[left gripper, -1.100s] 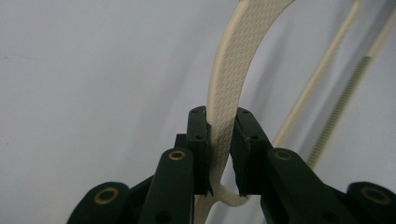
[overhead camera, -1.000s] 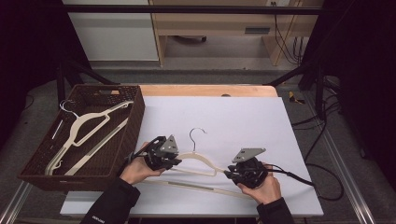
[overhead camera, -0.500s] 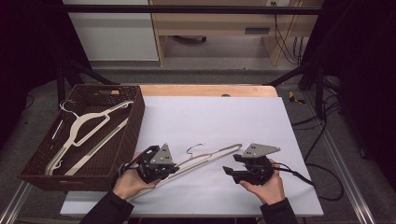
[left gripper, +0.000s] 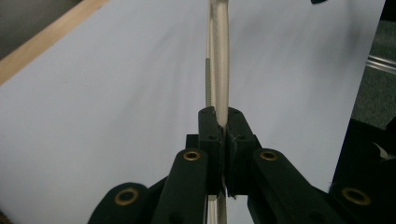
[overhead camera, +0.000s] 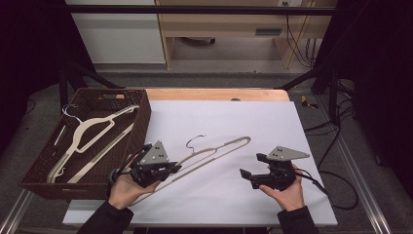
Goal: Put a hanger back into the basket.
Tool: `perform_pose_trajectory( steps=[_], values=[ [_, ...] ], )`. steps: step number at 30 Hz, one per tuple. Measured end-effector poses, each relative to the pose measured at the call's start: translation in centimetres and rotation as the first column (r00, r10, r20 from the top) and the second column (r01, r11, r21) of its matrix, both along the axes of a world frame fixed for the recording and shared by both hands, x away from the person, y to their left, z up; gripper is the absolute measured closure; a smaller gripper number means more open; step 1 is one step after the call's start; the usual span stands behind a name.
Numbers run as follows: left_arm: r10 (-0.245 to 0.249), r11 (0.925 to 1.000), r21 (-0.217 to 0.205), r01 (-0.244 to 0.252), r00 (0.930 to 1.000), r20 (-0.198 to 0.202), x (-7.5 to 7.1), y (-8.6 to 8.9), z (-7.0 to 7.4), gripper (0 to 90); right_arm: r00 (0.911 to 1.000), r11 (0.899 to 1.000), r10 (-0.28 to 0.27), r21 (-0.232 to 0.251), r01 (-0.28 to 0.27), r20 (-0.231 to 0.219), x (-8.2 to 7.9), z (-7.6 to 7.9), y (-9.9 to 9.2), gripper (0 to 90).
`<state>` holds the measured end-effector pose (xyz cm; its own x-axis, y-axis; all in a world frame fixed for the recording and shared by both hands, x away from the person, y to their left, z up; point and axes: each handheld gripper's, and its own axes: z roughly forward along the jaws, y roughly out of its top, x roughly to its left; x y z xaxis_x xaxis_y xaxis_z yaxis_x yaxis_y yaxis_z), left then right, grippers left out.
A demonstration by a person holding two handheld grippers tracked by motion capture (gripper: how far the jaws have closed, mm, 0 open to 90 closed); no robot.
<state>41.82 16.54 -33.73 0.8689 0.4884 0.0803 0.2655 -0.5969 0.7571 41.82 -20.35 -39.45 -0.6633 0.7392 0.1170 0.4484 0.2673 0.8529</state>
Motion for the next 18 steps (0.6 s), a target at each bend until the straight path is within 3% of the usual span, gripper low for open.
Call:
perform_pose_trajectory(
  steps=[11, 18],
  values=[
    [0.025, 0.9997, -0.005, -0.025, 0.9985, 0.048, 0.3, 2.4, 5.3, 86.9, 0.9986, 0.999, -0.044, 0.009, 0.044, 0.030, 0.1, 0.0, -1.7, 10.9],
    [0.067, 0.9965, -0.053, -0.064, 0.9959, 0.060, 0.9, 4.9, 7.3, 86.9, 0.9954, 0.998, -0.062, 0.015, 0.061, 0.073, -0.1, 0.3, -2.2, 8.3]
  ],
)
